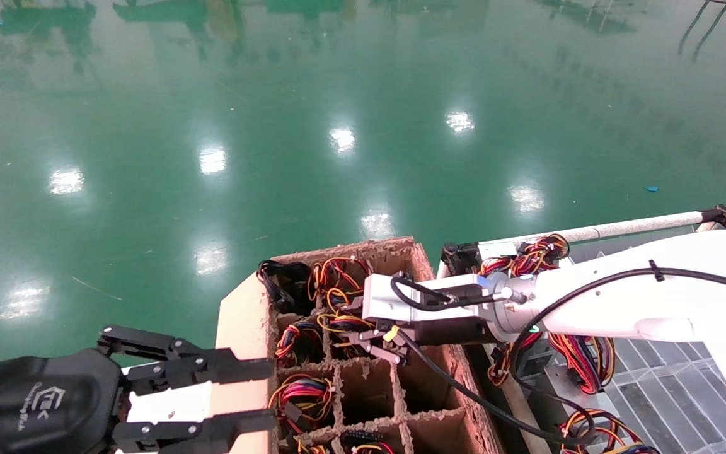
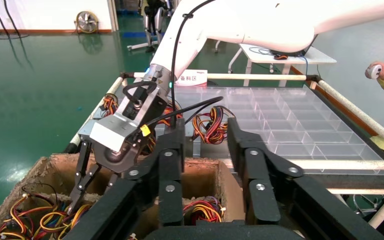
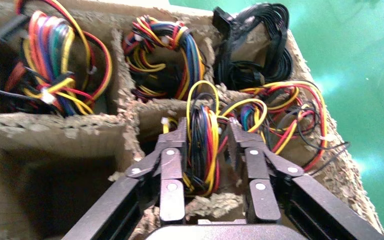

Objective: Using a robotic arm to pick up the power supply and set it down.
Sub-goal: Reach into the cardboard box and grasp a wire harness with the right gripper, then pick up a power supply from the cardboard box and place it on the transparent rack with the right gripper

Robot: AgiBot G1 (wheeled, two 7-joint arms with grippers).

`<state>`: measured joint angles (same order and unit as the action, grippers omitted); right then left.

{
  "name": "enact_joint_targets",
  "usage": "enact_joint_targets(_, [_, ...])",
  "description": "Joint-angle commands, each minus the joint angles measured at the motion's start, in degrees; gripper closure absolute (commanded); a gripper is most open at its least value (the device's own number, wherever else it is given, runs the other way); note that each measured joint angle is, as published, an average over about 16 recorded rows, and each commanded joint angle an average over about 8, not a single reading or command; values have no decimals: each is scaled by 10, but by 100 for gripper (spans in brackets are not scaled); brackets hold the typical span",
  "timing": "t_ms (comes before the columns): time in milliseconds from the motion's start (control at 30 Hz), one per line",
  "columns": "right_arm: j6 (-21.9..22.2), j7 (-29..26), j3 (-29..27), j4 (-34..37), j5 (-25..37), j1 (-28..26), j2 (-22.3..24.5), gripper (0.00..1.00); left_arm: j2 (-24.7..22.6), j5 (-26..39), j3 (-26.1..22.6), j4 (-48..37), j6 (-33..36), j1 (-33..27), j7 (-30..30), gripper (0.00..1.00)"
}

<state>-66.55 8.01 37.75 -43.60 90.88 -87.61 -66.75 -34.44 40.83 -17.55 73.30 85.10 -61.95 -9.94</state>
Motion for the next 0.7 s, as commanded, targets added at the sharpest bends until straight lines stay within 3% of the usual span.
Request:
enact_joint_targets(33, [3,3,2,3,4,-1,-2,100,0,0,0,0,0,0,0,0])
enact_joint_targets(367, [-1,1,5,9,7,-6,-7,100,0,0,0,0,0,0,0,0])
enact_joint_targets(700, [-19,-23,-4,-25,-6,-12,16,100,0,0,-1,0,0,0,0,0])
